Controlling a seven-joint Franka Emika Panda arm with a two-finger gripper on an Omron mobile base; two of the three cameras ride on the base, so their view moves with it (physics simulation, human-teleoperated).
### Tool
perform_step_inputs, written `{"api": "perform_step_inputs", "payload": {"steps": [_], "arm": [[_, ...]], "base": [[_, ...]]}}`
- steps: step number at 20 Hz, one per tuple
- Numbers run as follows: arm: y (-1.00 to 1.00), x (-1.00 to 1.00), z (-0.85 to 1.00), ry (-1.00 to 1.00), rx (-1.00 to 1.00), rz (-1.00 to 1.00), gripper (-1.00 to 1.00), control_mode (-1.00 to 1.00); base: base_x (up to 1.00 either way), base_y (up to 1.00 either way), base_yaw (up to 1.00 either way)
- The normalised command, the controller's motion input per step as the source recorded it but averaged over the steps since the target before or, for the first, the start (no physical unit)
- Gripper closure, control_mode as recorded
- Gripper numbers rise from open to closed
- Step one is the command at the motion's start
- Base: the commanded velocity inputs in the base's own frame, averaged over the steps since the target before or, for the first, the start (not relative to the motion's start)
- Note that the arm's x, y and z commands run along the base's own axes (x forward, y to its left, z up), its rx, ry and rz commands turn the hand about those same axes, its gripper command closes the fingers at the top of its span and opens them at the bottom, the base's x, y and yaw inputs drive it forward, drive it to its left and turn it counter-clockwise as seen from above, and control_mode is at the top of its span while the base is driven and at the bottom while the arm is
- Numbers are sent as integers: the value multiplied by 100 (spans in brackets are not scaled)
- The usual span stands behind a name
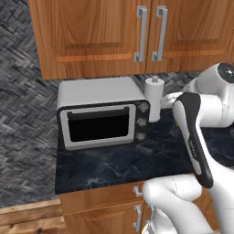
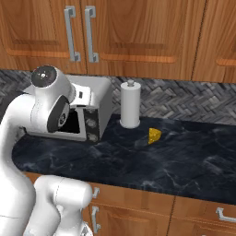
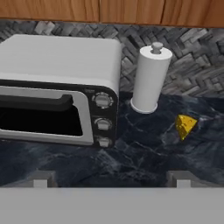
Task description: Pick the sponge and sponge from the cabinet and place them on the counter.
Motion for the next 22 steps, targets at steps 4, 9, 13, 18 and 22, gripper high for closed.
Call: {"api": "perform_step_inputs", "payload": {"steps": [4, 9, 13, 18, 22], "arm": [[-2, -43, 30, -42, 0, 0, -100, -100], [-4, -34, 39, -33, 3, 0, -100, -100], [-5, -27, 44, -28, 6, 2, -100, -100], [-2, -16, 42, -25, 6, 2, -100, -100], [-1, 0, 31, -18, 6, 1, -100, -100]], "base": [[0, 0, 0], [0, 0, 0], [0, 0, 0], [0, 0, 0], [0, 0, 0]]}}
